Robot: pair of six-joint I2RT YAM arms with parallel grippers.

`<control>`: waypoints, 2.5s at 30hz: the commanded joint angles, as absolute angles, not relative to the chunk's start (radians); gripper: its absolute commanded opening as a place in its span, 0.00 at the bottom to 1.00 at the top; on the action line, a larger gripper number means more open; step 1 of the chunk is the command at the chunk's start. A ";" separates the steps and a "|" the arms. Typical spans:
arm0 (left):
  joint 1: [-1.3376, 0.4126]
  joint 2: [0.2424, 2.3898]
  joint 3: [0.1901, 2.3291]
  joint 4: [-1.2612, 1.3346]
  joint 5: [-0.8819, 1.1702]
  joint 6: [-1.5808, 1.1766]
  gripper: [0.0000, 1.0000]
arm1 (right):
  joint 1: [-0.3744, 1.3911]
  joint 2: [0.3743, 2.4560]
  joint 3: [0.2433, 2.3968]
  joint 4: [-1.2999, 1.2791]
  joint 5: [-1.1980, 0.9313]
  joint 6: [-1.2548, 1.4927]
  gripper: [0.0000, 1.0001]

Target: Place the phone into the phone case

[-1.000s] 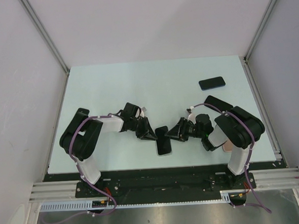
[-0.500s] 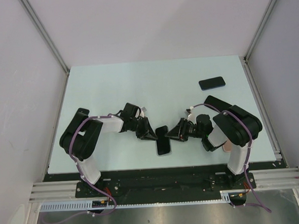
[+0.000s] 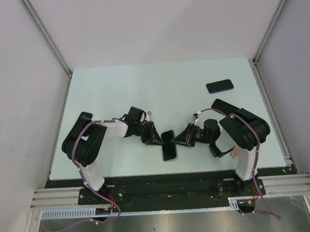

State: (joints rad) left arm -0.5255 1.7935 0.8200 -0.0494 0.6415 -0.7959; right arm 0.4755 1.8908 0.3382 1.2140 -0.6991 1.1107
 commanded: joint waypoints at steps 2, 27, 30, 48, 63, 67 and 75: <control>-0.543 1.799 0.807 -0.017 0.620 -0.799 0.25 | 0.497 1.833 0.344 1.218 -0.718 1.062 0.10; -0.543 1.784 0.790 -0.003 0.632 -0.808 0.35 | 0.497 1.795 0.344 1.180 -0.733 1.065 0.29; -0.543 1.781 0.787 -0.005 0.634 -0.808 0.36 | 0.495 1.783 0.344 1.140 -0.720 1.048 0.11; -0.543 1.784 0.761 0.044 0.641 -0.818 0.40 | 0.518 1.736 0.383 0.919 -0.663 0.928 0.31; -0.492 1.542 0.727 0.026 0.690 -0.749 0.56 | 0.430 1.632 0.394 1.083 -0.827 1.017 0.00; -0.492 1.457 0.733 0.037 0.741 -0.727 0.59 | 0.407 1.565 0.396 1.147 -0.864 1.104 0.00; -0.492 1.408 0.746 0.093 0.825 -0.724 0.57 | 0.393 1.471 0.396 1.241 -0.894 1.193 0.00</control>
